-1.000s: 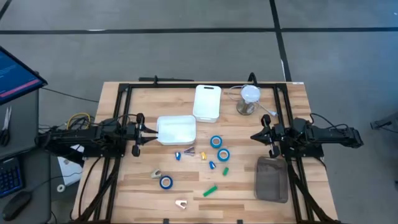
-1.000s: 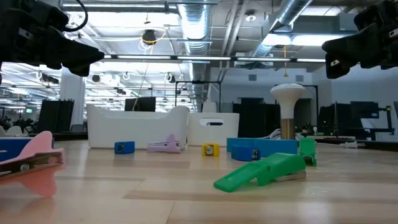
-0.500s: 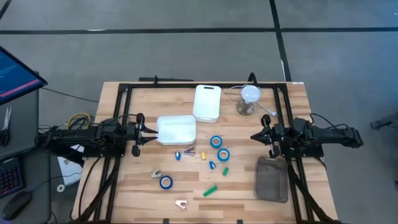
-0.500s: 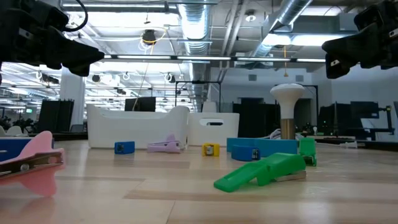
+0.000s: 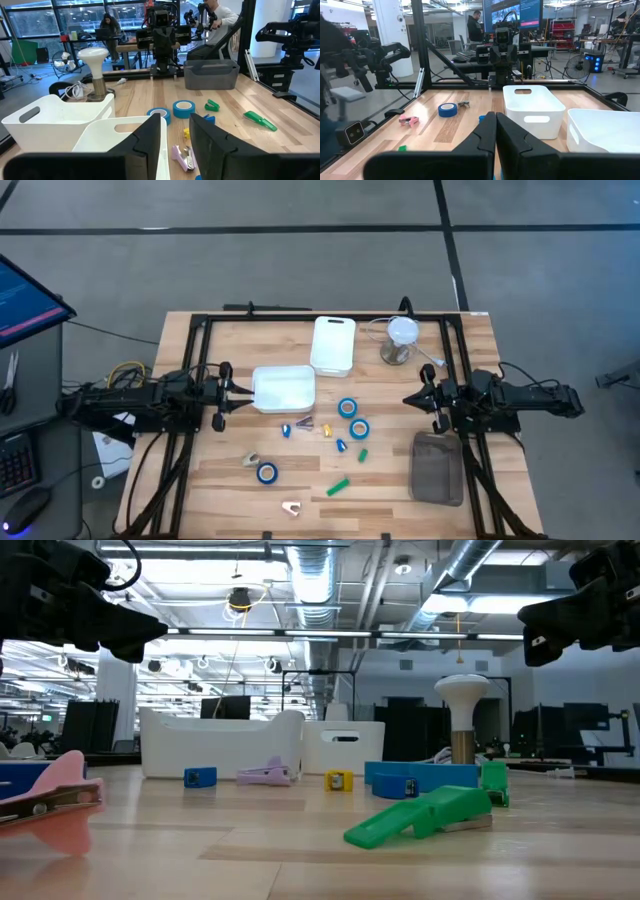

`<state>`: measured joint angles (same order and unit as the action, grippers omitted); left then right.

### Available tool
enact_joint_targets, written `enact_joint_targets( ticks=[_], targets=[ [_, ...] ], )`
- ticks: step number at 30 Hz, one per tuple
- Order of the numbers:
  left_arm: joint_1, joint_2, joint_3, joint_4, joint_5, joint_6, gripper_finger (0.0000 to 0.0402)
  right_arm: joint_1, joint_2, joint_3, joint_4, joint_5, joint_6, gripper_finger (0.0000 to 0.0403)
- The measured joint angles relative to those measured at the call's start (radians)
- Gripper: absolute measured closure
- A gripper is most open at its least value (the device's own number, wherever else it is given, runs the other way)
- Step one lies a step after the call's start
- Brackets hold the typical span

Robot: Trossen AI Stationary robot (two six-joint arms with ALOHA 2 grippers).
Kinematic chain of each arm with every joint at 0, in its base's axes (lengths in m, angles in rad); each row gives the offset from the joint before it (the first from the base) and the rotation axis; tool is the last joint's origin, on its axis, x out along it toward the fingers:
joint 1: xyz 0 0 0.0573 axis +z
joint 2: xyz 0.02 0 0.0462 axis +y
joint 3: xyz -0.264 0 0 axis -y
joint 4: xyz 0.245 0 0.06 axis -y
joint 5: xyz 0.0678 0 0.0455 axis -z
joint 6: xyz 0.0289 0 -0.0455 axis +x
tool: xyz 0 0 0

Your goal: Pick and place Stapler, Stapler remover, tape

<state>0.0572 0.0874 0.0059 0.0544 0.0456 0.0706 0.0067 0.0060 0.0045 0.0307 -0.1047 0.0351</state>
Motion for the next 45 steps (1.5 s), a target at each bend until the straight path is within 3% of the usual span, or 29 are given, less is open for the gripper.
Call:
enact_joint_targets(
  ticks=[23,27,32,45],
  targets=[
    [0.000,0.000,0.000,0.000,0.000,0.000,0.0307,0.000,0.000,0.000,0.000,0.000,0.000,0.0400],
    [0.000,0.000,0.000,0.000,0.000,0.000,0.0307,-0.004,0.000,0.000,0.000,0.000,-0.134,0.0400],
    [0.000,0.000,0.000,0.003,0.000,0.000,0.0307,-0.003,0.000,0.000,0.018,0.001,-0.154,0.0400],
    [0.000,0.000,0.000,0.019,0.000,0.000,0.0307,-0.003,0.000,0.000,0.031,0.004,0.051,0.0400]
  ],
)
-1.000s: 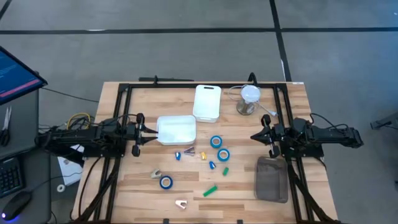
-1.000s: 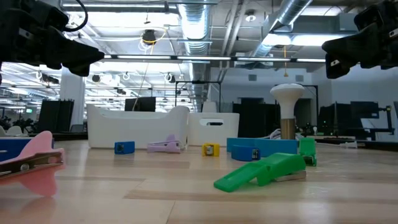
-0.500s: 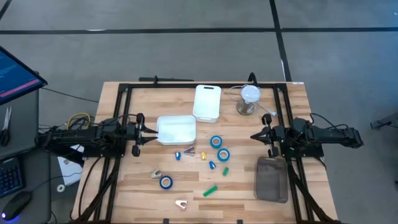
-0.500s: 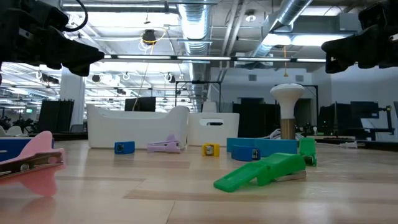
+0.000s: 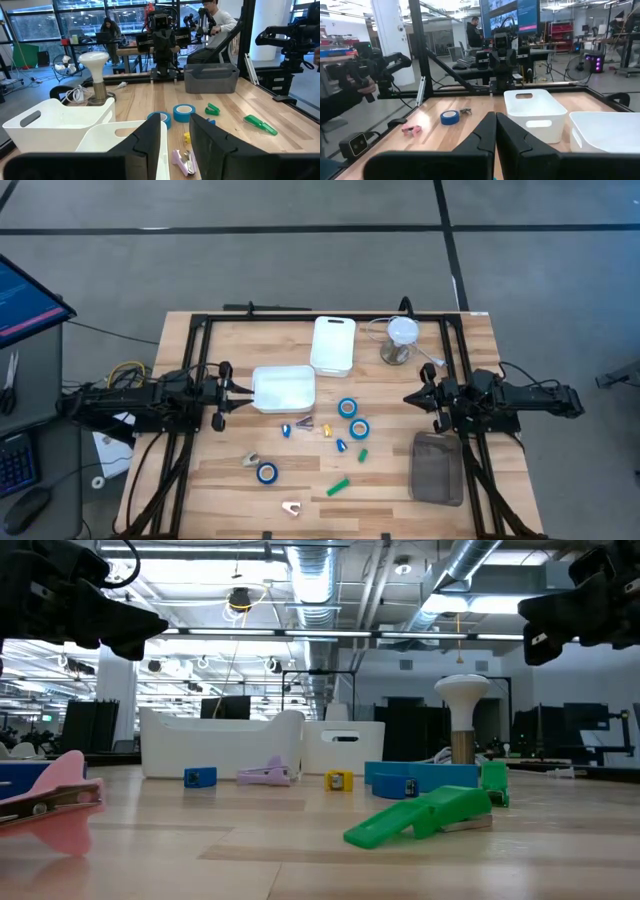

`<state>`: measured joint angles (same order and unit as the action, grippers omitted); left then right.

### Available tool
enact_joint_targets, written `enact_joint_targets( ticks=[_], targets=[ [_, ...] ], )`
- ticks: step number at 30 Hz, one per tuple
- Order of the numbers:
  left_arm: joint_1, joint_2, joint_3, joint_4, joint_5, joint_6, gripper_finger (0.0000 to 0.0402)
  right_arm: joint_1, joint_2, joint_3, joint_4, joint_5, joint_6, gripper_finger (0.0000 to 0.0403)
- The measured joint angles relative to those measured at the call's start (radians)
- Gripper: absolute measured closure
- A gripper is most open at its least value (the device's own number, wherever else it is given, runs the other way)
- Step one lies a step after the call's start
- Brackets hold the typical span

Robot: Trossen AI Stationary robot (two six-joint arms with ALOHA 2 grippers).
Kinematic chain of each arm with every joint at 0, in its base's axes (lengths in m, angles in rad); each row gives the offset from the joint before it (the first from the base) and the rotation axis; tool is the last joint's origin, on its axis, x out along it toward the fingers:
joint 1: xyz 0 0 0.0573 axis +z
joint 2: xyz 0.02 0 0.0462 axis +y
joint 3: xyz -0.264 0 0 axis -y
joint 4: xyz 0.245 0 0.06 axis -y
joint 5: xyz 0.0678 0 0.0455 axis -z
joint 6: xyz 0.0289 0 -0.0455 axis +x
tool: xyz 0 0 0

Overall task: Pick and place Stapler, Stapler remover, tape
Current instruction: Put the top blue tape into the black transparent bin

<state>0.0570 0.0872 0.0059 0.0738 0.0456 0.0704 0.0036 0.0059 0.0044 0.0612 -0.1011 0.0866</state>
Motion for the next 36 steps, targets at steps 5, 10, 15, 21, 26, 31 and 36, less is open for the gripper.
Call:
enact_joint_targets(
  ticks=[5,10,15,21,26,31,36],
  targets=[
    [0.000,0.000,0.000,0.001,0.000,0.000,0.0307,0.002,0.000,0.000,0.000,-0.002,0.001,0.0400],
    [0.000,0.000,0.000,0.003,0.000,0.000,0.0307,0.002,0.000,0.000,0.000,-0.002,0.001,0.0400],
    [0.000,0.000,0.000,0.003,0.000,0.000,0.0307,0.002,0.000,0.000,0.000,-0.002,0.001,0.0400],
    [0.000,0.000,0.000,0.004,0.000,0.000,0.0307,0.002,0.000,0.000,-0.001,-0.002,0.001,0.0400],
    [0.000,0.000,0.000,0.005,0.000,0.000,0.0307,0.002,0.000,0.000,-0.001,-0.002,0.001,0.0400],
    [0.000,0.000,0.000,0.008,0.000,0.000,0.0307,0.002,0.000,0.000,0.000,-0.003,-0.004,0.0400],
    [0.000,0.000,0.000,0.011,0.000,0.000,0.0307,0.002,0.000,0.000,0.017,-0.003,-0.014,0.0400]
  ],
)
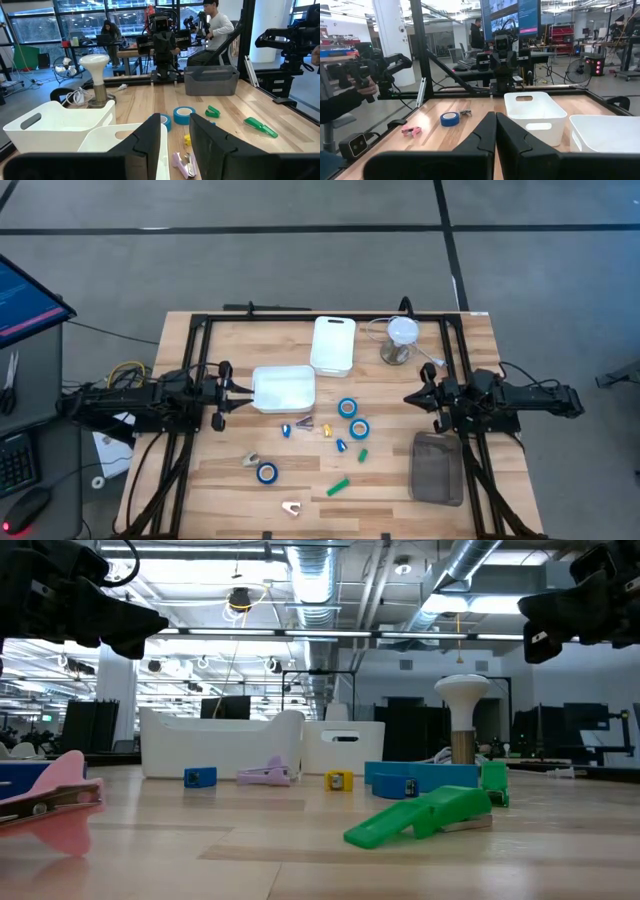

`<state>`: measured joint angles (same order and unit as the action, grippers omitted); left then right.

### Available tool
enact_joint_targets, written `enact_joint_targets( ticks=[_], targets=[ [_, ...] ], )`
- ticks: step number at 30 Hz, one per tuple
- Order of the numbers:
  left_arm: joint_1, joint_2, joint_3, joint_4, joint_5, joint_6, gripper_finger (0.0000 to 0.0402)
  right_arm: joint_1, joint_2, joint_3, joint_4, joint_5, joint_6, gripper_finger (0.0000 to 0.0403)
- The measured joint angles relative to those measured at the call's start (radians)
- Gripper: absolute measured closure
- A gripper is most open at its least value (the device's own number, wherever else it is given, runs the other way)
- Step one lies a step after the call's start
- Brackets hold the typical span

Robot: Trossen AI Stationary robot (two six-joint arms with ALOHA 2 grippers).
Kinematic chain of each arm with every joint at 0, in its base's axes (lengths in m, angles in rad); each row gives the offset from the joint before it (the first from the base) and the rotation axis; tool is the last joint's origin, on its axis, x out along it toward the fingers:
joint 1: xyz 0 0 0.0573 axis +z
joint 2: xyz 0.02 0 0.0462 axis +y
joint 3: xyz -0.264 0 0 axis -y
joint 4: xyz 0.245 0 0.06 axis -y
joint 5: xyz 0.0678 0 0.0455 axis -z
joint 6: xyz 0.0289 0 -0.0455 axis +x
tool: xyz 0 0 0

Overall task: Pick and place Stapler, Stapler remover, tape
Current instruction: Put the top blue tape into the black transparent bin

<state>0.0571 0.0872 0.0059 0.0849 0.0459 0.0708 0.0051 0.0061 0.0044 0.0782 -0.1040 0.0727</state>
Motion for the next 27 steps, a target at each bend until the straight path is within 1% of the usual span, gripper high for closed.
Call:
enact_joint_targets(
  ticks=[3,18,20,23,27],
  targets=[
    [0.000,0.000,0.000,0.000,0.000,0.000,0.0307,0.000,0.000,0.000,0.032,0.000,0.000,0.0400],
    [0.000,0.000,0.000,0.004,0.000,0.000,0.0307,-0.001,0.000,0.000,0.033,0.004,0.000,0.0400],
    [0.000,0.000,0.000,0.007,0.000,-0.003,0.0307,-0.001,0.000,0.001,0.035,0.053,0.019,0.0400],
    [0.000,0.000,0.000,0.010,0.000,-0.008,0.0307,-0.001,0.001,0.017,-0.002,0.187,0.111,0.0400],
    [0.000,0.000,0.000,0.031,0.000,-0.009,0.0307,0.000,0.000,0.054,-0.014,0.238,0.127,0.0400]
  ],
)
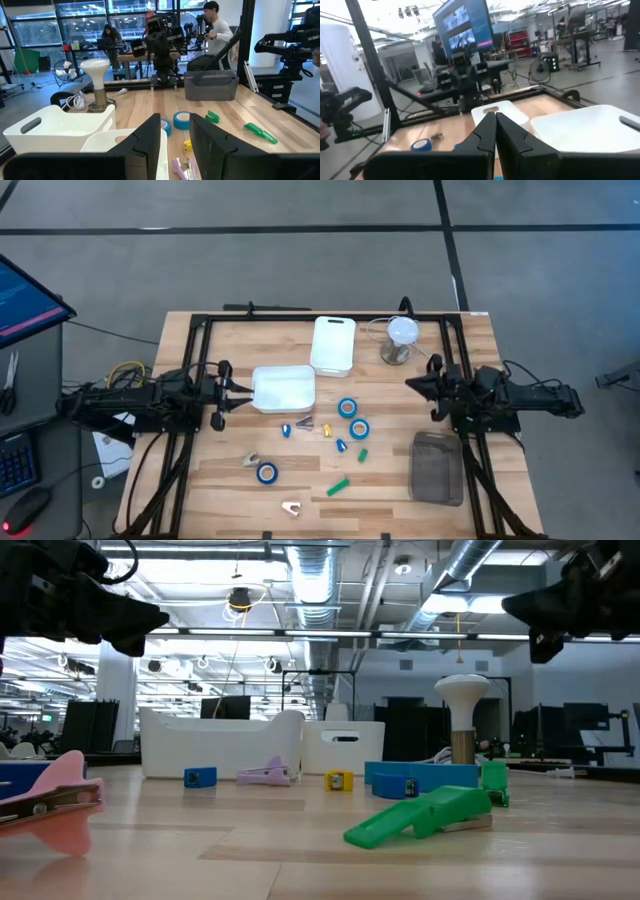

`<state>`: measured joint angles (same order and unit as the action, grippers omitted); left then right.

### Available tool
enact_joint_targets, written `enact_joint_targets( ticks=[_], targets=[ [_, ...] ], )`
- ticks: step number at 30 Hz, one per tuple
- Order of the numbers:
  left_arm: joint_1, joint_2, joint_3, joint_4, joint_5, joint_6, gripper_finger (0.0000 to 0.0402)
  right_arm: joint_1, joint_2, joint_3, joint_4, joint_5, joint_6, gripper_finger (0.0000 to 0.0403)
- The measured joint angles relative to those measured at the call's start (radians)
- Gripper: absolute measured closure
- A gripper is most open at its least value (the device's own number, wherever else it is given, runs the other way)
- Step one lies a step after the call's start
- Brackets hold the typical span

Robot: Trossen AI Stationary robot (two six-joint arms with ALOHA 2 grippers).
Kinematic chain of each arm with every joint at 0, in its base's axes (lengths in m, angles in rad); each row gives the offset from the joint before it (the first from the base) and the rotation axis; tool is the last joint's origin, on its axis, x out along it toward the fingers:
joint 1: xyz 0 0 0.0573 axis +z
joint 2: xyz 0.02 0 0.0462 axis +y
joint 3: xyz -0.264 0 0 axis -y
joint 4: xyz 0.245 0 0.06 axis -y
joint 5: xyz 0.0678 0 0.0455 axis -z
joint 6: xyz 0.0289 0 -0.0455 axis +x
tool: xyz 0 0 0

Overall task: Pick and place Stapler, Stapler remover, tape
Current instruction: Put the top blue tape into the black transparent bin

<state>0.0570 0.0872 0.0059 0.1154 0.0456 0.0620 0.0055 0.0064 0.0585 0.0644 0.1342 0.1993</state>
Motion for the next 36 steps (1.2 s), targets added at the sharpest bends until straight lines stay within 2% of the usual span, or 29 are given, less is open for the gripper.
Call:
enact_joint_targets(
  ticks=[4,9,12,25,32,36],
  targets=[
    [0.000,0.000,0.000,0.009,-0.006,-0.019,0.0307,0.000,0.030,0.034,-0.008,0.051,-0.012,0.0400],
    [0.000,0.000,0.000,0.009,-0.097,-0.016,0.0307,0.001,0.154,0.084,-0.032,0.105,0.044,0.0400],
    [0.000,0.000,0.000,0.009,-0.134,-0.015,0.0307,0.001,0.271,0.118,-0.034,0.128,0.109,0.0400],
    [0.000,0.000,0.000,0.009,-0.135,-0.015,0.0307,0.001,0.825,0.402,-0.046,0.156,0.304,0.0402],
    [0.000,0.000,0.000,0.009,-0.135,-0.016,0.0307,0.001,1.085,0.605,-0.339,0.159,0.385,0.0402],
    [0.000,0.000,0.000,0.009,-0.135,-0.017,0.0307,0.001,1.203,0.668,-0.418,0.158,0.458,0.0402]
  ],
)
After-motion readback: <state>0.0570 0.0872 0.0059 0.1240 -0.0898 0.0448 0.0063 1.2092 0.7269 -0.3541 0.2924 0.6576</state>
